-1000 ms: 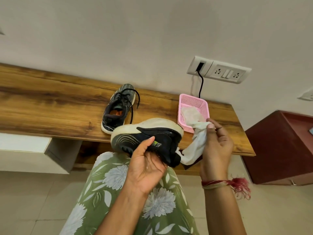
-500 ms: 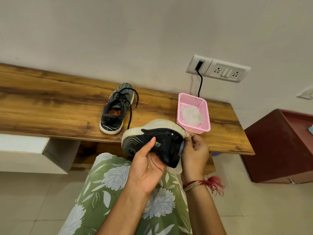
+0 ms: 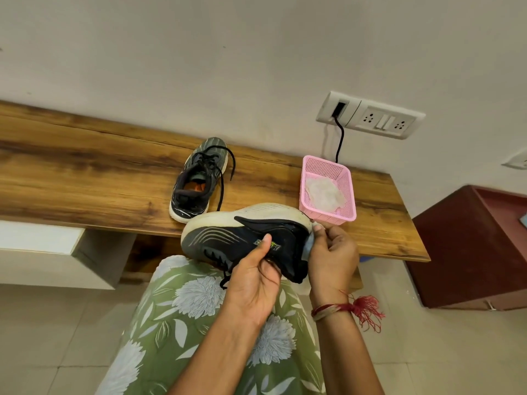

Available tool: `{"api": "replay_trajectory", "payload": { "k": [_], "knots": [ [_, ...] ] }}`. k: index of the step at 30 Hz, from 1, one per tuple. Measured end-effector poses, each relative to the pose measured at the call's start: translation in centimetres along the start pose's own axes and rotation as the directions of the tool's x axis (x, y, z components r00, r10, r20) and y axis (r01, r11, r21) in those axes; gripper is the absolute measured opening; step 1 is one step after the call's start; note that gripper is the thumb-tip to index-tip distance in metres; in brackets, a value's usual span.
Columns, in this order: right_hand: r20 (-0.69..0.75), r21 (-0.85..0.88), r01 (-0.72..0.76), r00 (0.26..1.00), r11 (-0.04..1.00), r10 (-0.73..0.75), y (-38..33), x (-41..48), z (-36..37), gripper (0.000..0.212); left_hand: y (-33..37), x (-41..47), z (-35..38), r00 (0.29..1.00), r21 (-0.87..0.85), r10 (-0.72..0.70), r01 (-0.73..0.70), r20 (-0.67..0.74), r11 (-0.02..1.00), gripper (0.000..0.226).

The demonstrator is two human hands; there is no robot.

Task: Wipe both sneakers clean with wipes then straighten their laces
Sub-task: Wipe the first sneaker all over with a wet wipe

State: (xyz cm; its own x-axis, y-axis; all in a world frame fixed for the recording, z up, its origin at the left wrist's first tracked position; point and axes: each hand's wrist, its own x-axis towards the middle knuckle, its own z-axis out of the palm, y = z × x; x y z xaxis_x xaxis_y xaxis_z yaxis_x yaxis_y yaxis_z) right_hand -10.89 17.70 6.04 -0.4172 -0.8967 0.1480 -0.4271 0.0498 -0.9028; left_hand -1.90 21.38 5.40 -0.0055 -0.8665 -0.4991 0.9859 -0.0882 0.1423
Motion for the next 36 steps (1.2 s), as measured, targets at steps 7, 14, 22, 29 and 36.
{"api": "replay_trajectory", "payload": {
  "k": [7,14,22,29,36],
  "knots": [
    [-0.033,-0.115,0.088,0.995,0.989,-0.092,-0.5,-0.8,0.3,0.013,-0.6,0.3,-0.4,0.993,0.080,0.091,-0.085,-0.073,0.993,0.047],
    [-0.006,-0.355,0.331,0.934,0.874,-0.356,-2.1,-2.4,1.1,0.008,-0.3,0.6,-1.1,0.986,0.113,0.110,-0.096,-0.126,0.989,0.016],
    [0.202,-0.532,0.515,0.848,0.672,-0.489,-3.8,-4.1,1.9,0.030,0.4,0.5,-1.8,0.985,0.269,0.110,-0.071,-0.134,0.960,0.008],
    [0.219,-0.066,0.315,0.930,0.947,-0.294,-5.2,-2.4,0.0,0.019,0.2,0.1,-1.7,0.995,0.285,0.065,-0.041,-0.077,0.958,0.014],
    [0.245,0.164,-0.414,0.896,0.896,0.369,2.3,2.8,-4.5,0.016,1.4,0.8,-1.9,0.997,0.079,0.031,-0.025,-0.070,0.997,0.026]
  ]
}}
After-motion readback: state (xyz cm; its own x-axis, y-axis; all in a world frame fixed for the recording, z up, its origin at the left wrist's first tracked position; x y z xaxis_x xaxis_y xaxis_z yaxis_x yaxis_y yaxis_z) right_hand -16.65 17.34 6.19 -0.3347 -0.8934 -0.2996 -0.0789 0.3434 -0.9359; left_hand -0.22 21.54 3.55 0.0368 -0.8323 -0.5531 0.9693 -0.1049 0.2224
